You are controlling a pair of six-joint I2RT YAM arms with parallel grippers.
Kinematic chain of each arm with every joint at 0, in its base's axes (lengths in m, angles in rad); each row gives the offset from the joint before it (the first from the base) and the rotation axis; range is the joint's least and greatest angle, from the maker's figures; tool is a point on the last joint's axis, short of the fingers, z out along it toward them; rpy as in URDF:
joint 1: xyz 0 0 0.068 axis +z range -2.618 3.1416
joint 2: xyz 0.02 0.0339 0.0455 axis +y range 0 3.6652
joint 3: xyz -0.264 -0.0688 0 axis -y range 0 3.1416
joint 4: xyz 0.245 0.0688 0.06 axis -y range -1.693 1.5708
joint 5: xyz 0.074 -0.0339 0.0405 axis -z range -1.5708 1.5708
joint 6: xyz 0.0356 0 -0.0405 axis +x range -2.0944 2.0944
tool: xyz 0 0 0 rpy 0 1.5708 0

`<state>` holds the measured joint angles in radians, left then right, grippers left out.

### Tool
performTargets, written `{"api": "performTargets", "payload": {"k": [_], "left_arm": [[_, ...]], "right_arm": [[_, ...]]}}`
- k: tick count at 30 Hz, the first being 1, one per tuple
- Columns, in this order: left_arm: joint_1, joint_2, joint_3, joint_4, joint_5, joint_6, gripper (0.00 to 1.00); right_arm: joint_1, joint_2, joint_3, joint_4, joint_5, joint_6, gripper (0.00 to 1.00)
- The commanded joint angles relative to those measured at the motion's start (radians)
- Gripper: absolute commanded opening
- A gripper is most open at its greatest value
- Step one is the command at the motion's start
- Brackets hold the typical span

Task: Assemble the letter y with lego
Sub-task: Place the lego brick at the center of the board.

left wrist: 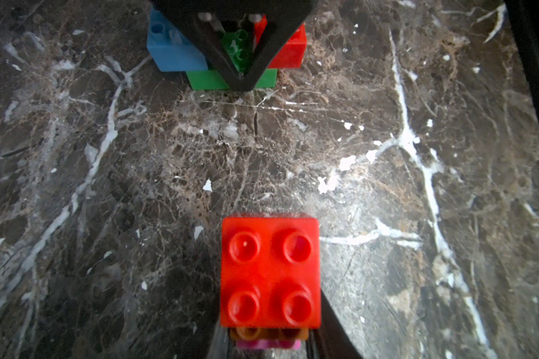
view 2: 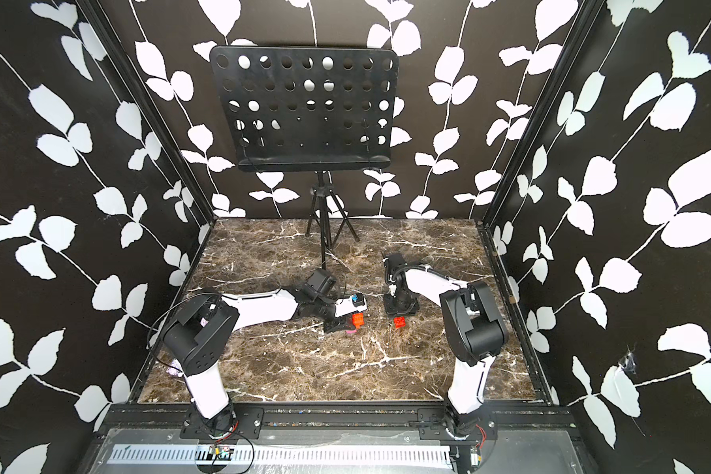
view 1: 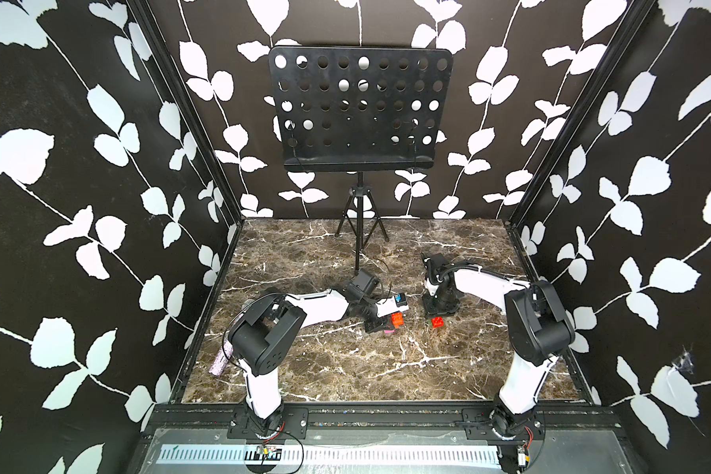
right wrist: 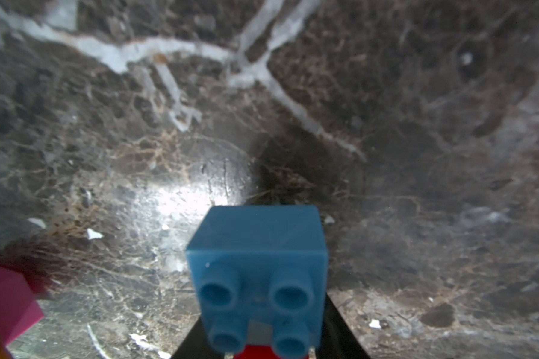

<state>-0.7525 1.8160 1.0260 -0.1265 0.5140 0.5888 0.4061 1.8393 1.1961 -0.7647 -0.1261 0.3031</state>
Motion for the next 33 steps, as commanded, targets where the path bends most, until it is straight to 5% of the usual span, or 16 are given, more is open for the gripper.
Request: {"api": "performTargets", "payload": {"k": [1, 9, 15, 33], "left_arm": [[-0.009, -0.003, -0.01, -0.06, -0.016, 0.04, 0.27], [-0.009, 0.018, -0.024, -0.046, 0.015, 0.081, 0.29], [-0.011, 0.031, -0.014, -0.052, 0.007, 0.094, 0.3], [-0.013, 0.043, -0.025, -0.019, 0.013, 0.075, 0.34]], "right_arm": [[0.006, 0.009, -0.005, -0.002, 0.018, -0.005, 0.36], [0.021, -0.108, -0.013, 0.013, 0.006, -0.096, 0.32], [0.026, -0.116, -0.062, 0.108, -0.191, 0.057, 0.31], [0.117, -0.108, -0.222, 0.36, -0.287, 0.247, 0.3]]}}
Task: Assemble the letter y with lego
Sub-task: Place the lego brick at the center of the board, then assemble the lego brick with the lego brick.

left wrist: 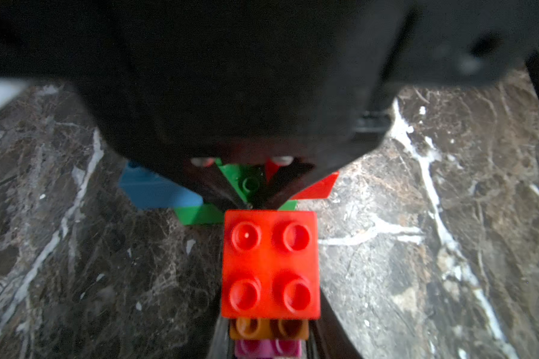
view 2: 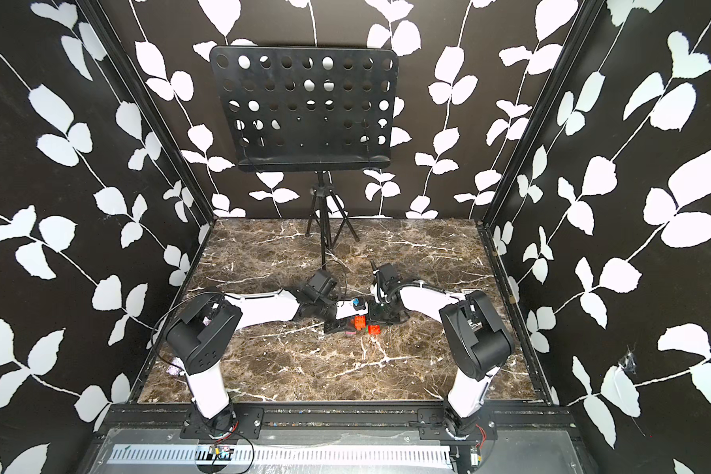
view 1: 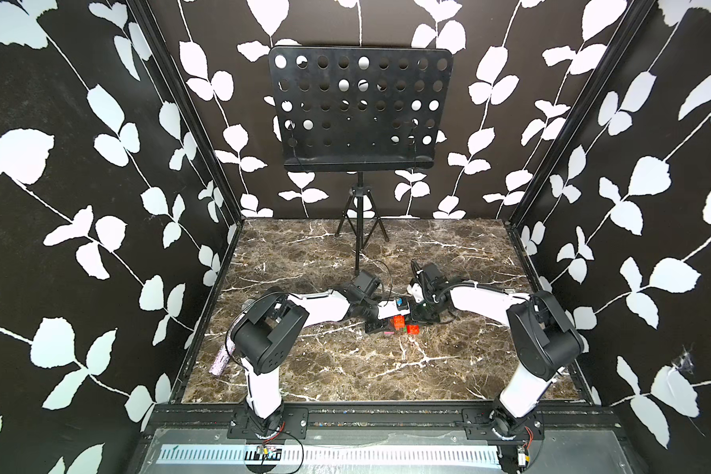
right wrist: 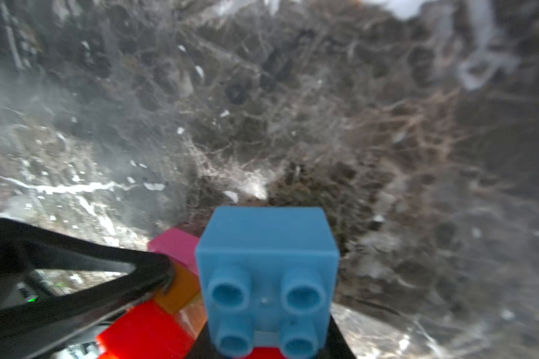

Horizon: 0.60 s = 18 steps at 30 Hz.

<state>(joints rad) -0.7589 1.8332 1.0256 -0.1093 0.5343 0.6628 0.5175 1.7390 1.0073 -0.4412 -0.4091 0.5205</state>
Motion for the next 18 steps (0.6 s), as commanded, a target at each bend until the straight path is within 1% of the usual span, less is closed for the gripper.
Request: {"api": "performTargets", "payload": {"k": [1, 4, 6, 11, 12, 15, 18], "left_arm": [[-0.007, 0.025, -0.025, -0.037, -0.008, 0.0, 0.37], [-0.007, 0.022, -0.025, -0.036, -0.008, -0.008, 0.44], [-0.007, 0.016, -0.025, -0.039, -0.008, -0.013, 0.46], [-0.007, 0.005, -0.022, -0.042, -0.007, -0.03, 0.54], [-0.007, 0.001, -0.02, -0.043, -0.005, -0.036, 0.57], [-0.006, -0.012, -0.018, -0.042, 0.002, -0.062, 0.61], [-0.003, -0.036, -0.012, -0.049, 0.01, -0.1, 0.68]], "right_arm": [[0.007, -0.011, -0.039, 0.045, -0.007, 0.033, 0.3], [0.009, -0.013, -0.05, 0.058, -0.01, 0.039, 0.3], [0.011, -0.016, -0.056, 0.065, -0.016, 0.044, 0.3], [0.015, -0.019, -0.067, 0.078, -0.022, 0.049, 0.3], [0.016, -0.019, -0.07, 0.082, -0.022, 0.049, 0.29], [0.018, -0.022, -0.07, 0.084, -0.022, 0.051, 0.29], [0.018, -0.027, -0.07, 0.082, -0.02, 0.049, 0.29]]}}
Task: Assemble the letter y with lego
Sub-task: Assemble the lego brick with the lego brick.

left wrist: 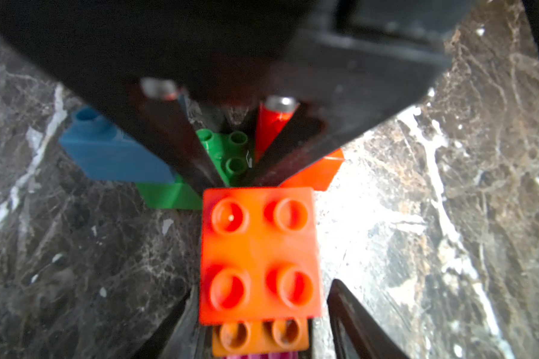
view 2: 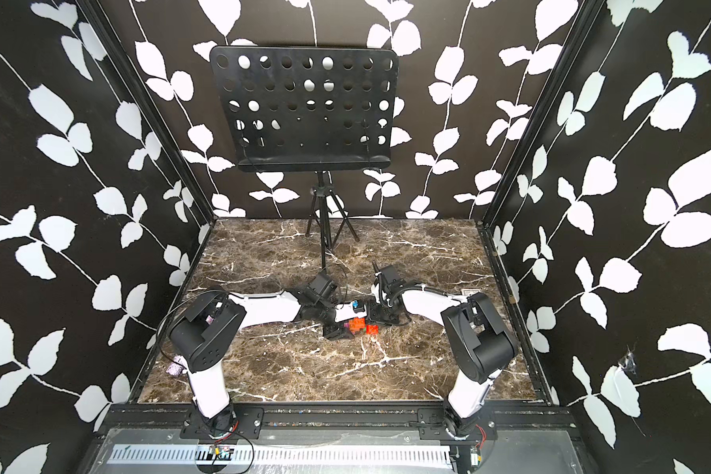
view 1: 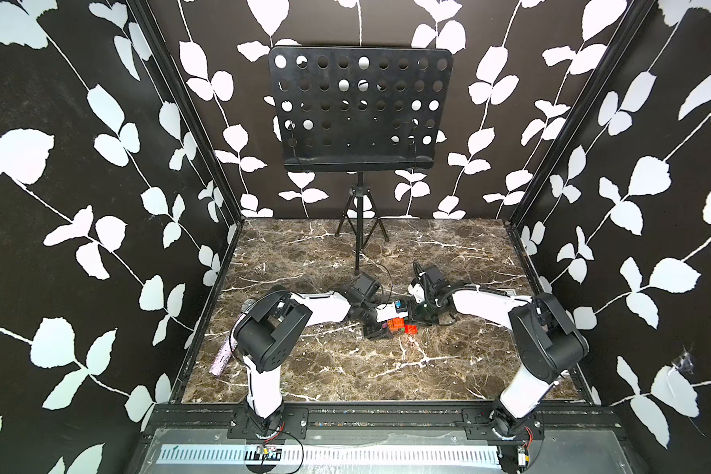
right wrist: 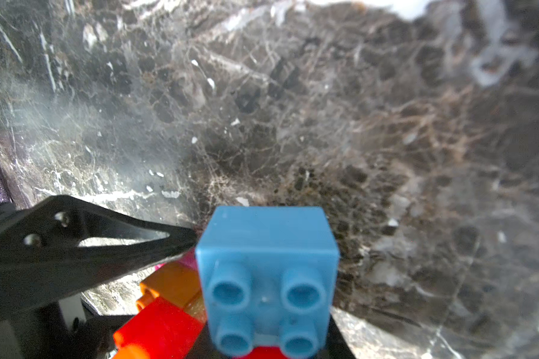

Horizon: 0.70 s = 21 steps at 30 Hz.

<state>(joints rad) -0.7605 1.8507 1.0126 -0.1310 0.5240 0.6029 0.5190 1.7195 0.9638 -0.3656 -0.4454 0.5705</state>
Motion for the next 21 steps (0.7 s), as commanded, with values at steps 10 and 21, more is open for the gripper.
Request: {"api": "performTargets", "payload": {"k": [10, 21], "left_arm": [[0.116, -0.115, 0.03, -0.048, 0.152, -0.292, 0.75], [0.227, -0.147, -0.034, -0.077, 0.248, -0.955, 0.7]], "right_arm": [[0.023, -0.011, -0.019, 0.007, 0.021, -0.001, 0.29], [0.029, -0.017, -0.008, -0.005, 0.027, -0.012, 0.29]]}}
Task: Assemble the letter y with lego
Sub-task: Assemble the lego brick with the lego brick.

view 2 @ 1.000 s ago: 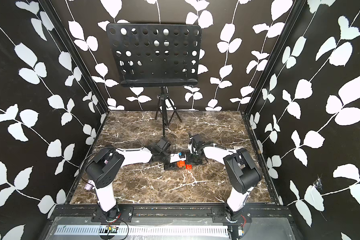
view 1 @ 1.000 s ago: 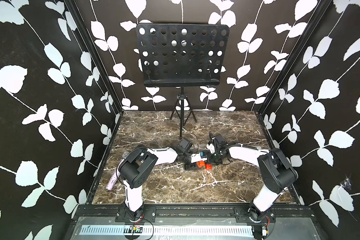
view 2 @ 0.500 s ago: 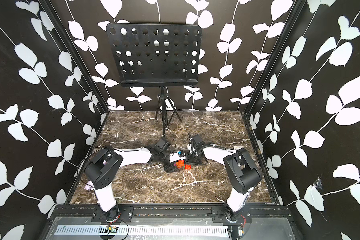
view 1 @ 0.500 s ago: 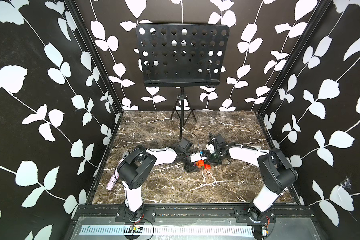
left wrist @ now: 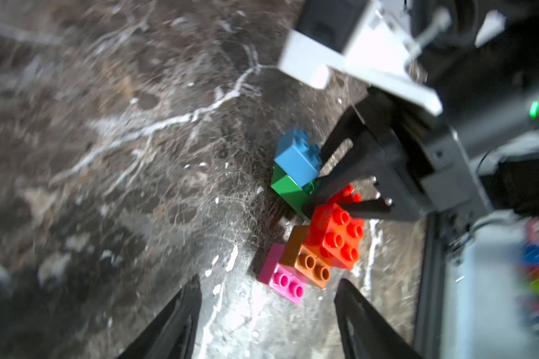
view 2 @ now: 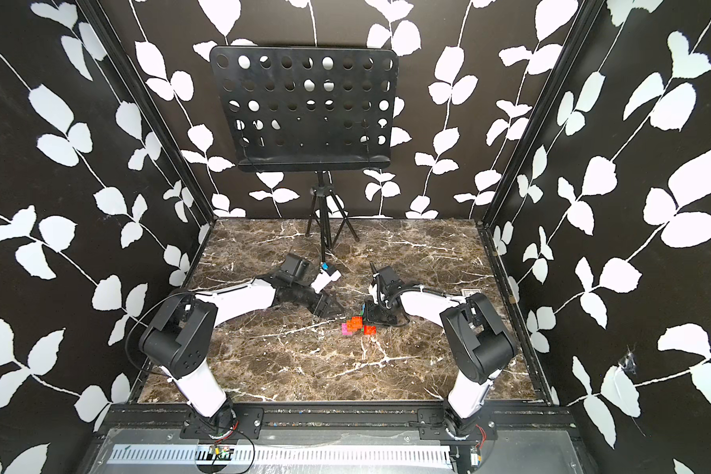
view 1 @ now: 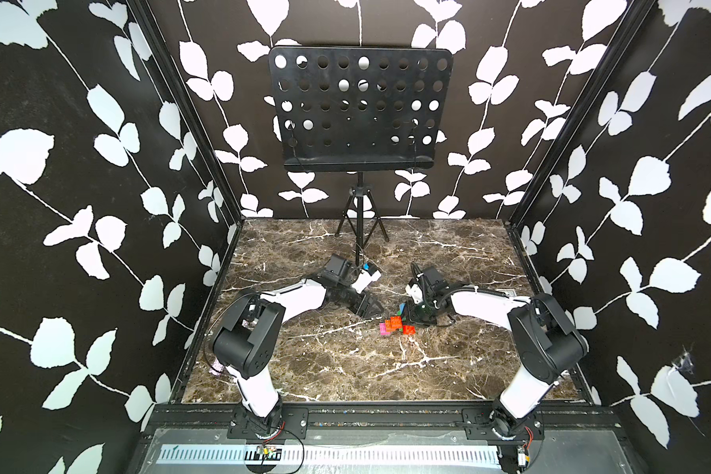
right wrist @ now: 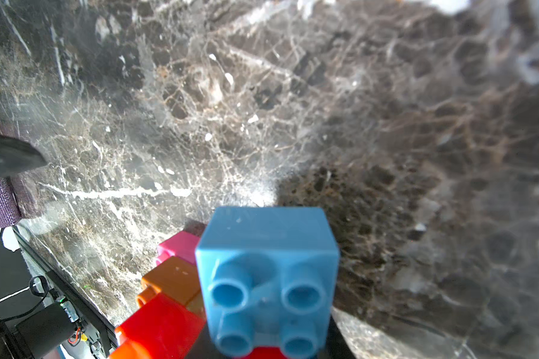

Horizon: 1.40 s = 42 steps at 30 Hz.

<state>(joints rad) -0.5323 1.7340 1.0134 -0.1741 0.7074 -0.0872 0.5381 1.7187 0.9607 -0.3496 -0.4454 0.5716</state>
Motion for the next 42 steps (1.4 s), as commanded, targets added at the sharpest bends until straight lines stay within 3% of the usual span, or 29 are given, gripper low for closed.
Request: {"api": "performTargets", "payload": {"k": [1, 6, 16, 30, 42], "left_arm": [[-0.001, -0.026, -0.054, -0.025, 0.078, -0.333, 0.7], [-0.007, -0.006, -0.141, 0.099, 0.114, -0.568, 0.7], [-0.061, 0.064, -0.16, 0.141, 0.106, -0.646, 0.69], [-0.073, 0.096, -0.16, 0.121, 0.053, -0.631, 0.63], [-0.081, 0.104, -0.155, 0.087, 0.042, -0.587, 0.65]], "right_arm": [[0.01, -0.018, -0.005, -0.022, 0.029, -0.013, 0.29], [0.013, -0.018, -0.004, -0.026, 0.031, -0.018, 0.29], [0.014, -0.03, -0.01, -0.026, 0.039, -0.013, 0.29], [0.02, -0.036, -0.015, -0.021, 0.039, -0.005, 0.29], [0.02, -0.028, -0.017, -0.01, 0.037, -0.002, 0.29]]}}
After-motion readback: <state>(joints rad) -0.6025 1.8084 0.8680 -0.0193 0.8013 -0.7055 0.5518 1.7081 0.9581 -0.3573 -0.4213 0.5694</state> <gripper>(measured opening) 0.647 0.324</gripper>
